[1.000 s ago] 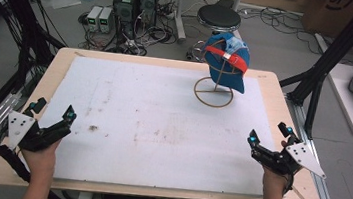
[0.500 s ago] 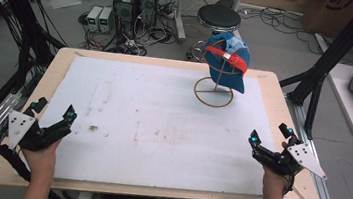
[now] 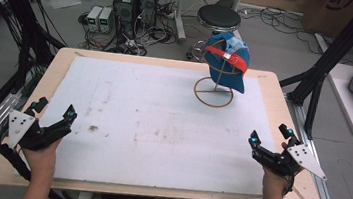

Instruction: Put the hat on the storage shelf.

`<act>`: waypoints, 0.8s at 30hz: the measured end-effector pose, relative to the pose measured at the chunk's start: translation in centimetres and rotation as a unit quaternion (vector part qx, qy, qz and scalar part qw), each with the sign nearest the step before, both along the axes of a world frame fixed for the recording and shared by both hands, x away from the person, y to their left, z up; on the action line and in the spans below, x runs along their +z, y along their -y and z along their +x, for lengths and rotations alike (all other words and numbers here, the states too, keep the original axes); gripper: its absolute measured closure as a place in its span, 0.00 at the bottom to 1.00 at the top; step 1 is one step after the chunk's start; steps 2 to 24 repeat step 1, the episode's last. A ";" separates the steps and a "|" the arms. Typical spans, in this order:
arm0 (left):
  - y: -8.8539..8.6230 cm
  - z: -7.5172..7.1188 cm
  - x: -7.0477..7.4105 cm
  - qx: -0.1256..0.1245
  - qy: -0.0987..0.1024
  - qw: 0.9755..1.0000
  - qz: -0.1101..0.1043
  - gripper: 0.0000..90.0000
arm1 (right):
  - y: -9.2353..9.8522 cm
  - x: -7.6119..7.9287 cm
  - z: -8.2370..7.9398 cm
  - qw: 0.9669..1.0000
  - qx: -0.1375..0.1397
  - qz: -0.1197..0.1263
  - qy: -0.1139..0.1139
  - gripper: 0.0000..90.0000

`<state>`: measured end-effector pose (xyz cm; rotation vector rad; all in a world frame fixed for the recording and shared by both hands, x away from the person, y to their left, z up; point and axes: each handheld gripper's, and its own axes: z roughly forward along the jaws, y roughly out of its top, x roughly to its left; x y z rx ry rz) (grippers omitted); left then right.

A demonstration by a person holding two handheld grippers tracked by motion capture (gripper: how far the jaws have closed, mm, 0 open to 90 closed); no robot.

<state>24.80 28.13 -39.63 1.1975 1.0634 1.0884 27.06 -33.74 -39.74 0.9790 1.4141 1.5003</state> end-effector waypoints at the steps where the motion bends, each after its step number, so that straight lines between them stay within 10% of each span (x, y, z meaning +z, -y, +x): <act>1: 0.0 0.0 0.0 0.000 0.000 1.000 -0.001 0.17 | 0.1 0.0 0.0 1.000 -0.001 0.000 0.000 0.05; 24: 0.0 0.0 0.0 0.000 0.000 1.000 -0.001 0.17 | 0.1 0.0 0.0 1.000 -0.001 0.000 0.000 0.05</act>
